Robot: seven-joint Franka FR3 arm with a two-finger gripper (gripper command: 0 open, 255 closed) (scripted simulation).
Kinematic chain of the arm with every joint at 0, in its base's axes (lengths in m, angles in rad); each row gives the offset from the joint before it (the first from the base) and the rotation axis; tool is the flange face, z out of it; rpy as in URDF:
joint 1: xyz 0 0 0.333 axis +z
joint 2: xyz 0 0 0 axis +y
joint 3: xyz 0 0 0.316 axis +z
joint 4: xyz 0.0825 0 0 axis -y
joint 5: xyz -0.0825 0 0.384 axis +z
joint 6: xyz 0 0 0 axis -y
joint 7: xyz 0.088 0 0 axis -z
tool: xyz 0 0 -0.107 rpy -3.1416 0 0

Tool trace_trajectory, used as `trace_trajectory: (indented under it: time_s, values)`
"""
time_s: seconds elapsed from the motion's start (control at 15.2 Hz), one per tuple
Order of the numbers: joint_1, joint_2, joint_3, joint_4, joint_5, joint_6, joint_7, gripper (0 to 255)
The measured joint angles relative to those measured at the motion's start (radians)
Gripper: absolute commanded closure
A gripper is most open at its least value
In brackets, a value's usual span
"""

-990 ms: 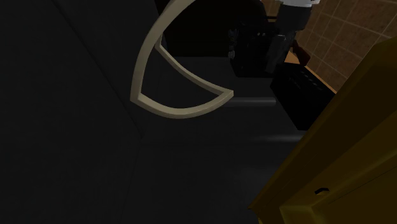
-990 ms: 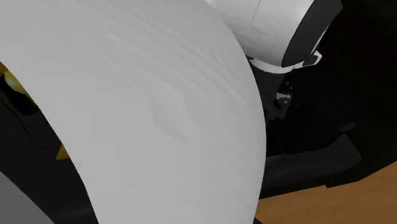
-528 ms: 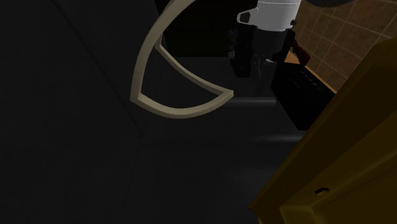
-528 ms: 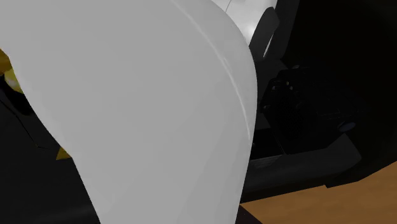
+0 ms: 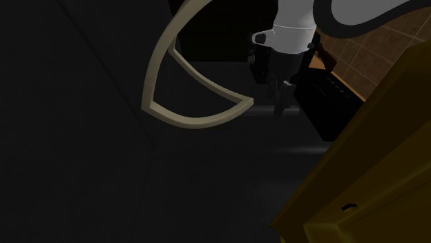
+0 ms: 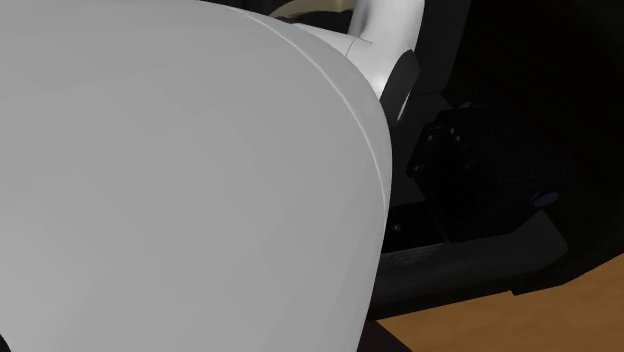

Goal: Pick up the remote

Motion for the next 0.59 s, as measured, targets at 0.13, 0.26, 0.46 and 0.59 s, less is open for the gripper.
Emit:
trace_trajectory:
  time_s: [0.13,0.26,0.46,0.59]
  values:
    - [0.0,0.004,0.0,-0.004,0.0,0.008,-0.001,255]
    - [-0.001,0.004,0.0,-0.003,-0.001,0.011,-0.001,255]
    - [0.0,0.004,0.0,-0.002,-0.001,0.011,-0.001,255]
    - [0.0,0.005,0.0,-0.002,-0.001,0.011,-0.001,255]
